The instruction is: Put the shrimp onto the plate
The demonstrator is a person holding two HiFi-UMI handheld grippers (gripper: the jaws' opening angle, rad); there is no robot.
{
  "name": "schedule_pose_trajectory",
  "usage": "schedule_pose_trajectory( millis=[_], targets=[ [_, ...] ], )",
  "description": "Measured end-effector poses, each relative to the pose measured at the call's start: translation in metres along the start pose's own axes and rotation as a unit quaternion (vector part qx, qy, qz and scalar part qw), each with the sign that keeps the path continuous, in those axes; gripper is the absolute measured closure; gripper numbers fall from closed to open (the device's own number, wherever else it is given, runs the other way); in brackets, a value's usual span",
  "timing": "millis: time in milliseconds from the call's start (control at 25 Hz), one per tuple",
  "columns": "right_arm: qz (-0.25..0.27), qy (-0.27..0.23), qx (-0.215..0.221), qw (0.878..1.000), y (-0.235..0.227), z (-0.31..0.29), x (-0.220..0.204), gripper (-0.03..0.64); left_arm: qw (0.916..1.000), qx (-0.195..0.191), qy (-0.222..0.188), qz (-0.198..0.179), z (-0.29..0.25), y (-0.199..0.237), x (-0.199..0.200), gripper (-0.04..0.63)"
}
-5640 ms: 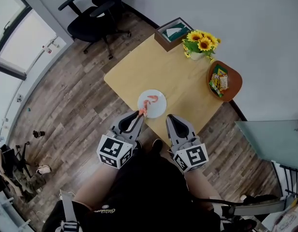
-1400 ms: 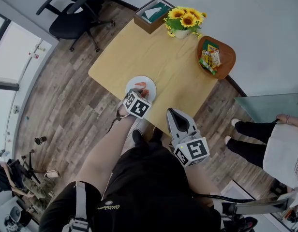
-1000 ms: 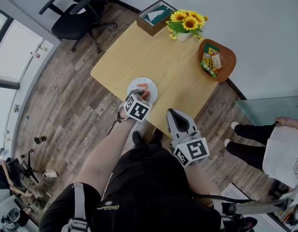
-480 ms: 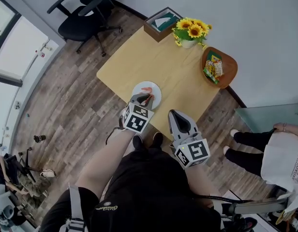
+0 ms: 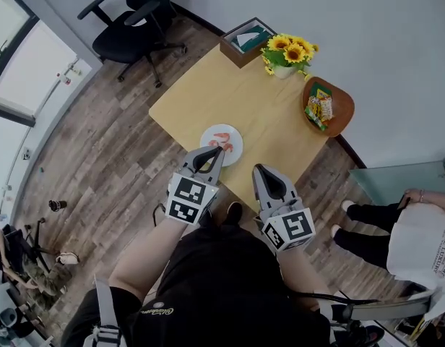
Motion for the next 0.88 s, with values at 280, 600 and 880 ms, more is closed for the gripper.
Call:
schedule_pose_trajectory(
  millis=[280,600,880],
  targets=[
    [0.001,0.001,0.004,1.000,0.009,0.002,-0.001,0.614,0.9965,0.036,-0.075,0.000,0.035,-0.011,0.017,0.591],
    [0.011,-0.003,0.010,1.000,0.015,0.010,0.006,0.613,0.9896,0.064,-0.129,-0.007,0.062,-0.011,0.026,0.591],
    [0.015,-0.007,0.020,1.000,0.024,0.011,0.010,0.614,0.9885,0.063,-0.138,0.001,0.071,-0.012,0.030,0.591]
  ],
)
Point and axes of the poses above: the fingertips, and each gripper's own axes: z backward along the fingers, y to its left, x out of its top, the point moved 5 cm from there along z, backward along the fingers, and after that the axes turned 15 degrees about -z, right-handed, at the moved point
